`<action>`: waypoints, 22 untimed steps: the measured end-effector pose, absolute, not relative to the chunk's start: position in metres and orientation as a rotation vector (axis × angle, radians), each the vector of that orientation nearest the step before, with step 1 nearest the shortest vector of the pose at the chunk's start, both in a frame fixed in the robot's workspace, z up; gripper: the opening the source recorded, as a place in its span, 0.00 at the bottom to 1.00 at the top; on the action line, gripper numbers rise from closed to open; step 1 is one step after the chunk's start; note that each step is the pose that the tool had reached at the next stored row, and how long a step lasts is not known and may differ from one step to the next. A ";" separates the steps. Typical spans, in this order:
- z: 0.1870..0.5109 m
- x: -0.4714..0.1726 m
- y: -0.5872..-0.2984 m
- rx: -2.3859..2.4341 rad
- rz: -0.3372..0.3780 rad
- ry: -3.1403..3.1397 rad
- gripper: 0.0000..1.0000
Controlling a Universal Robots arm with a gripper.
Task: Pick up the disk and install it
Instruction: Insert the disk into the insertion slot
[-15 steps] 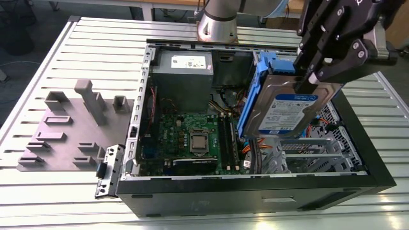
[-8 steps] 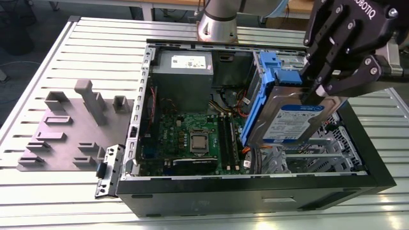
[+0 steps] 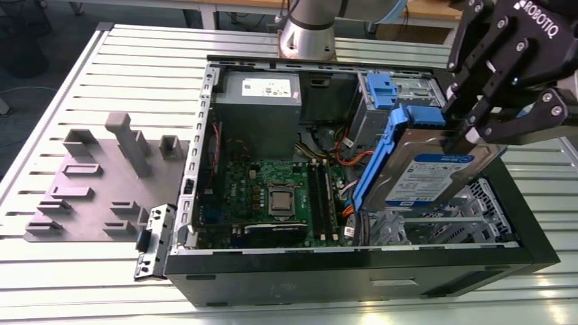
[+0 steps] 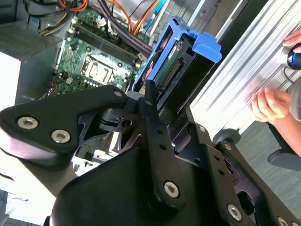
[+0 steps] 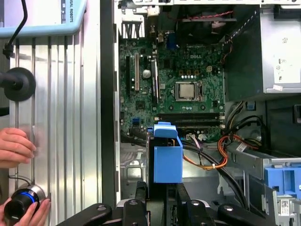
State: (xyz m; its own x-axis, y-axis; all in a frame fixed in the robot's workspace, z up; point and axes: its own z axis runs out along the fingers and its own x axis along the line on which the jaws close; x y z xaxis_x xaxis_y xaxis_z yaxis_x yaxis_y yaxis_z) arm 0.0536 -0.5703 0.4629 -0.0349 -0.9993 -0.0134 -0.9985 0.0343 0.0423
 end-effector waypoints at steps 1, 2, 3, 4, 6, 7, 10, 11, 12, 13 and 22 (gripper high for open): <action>0.463 0.057 -0.570 2.168 -0.062 -2.245 0.35; 0.463 0.060 -0.570 2.168 -0.063 -2.245 0.35; 0.462 0.063 -0.570 2.168 -0.063 -2.244 0.35; 0.462 0.066 -0.570 2.168 -0.064 -2.244 0.35; 0.462 0.072 -0.570 2.168 -0.064 -2.244 0.35; 0.462 0.074 -0.570 2.167 -0.064 -2.244 0.35; 0.462 0.077 -0.570 2.167 -0.064 -2.244 0.35; 0.462 0.077 -0.570 2.167 -0.064 -2.244 0.35; 0.462 0.077 -0.570 2.167 -0.065 -2.244 0.35; 0.462 0.078 -0.570 2.168 -0.065 -2.244 0.35; 0.464 0.086 -0.570 2.170 -0.073 -2.246 0.35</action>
State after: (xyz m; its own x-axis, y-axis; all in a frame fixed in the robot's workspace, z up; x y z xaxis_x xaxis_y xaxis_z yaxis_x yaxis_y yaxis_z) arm 0.0864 -0.5704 0.4636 -0.0349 -0.9992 -0.0200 -0.9984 0.0339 0.0457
